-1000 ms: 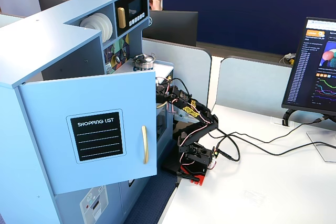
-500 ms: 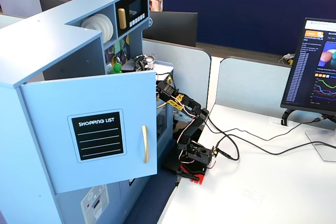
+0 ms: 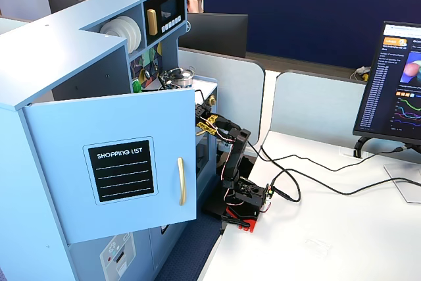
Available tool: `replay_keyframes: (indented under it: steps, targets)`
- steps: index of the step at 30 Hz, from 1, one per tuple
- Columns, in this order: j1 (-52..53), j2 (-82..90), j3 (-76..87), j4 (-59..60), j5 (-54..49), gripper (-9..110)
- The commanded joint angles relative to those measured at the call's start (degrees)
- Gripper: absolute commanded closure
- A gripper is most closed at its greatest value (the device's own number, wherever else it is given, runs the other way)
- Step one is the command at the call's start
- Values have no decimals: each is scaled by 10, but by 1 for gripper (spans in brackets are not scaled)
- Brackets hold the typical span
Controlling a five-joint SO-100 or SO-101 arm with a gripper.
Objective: Pick up the green pineapple from the left cabinet and place it in the green recipient
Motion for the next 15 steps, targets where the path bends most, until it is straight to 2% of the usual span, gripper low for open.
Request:
replay_keyframes:
  steps: [1,7,15]
  targets:
    - [-6,-14,-64,-25,-4,97]
    - [-7,-14,-67,-41,74,61]
    - [-11,-3,-51,-47,70,60]
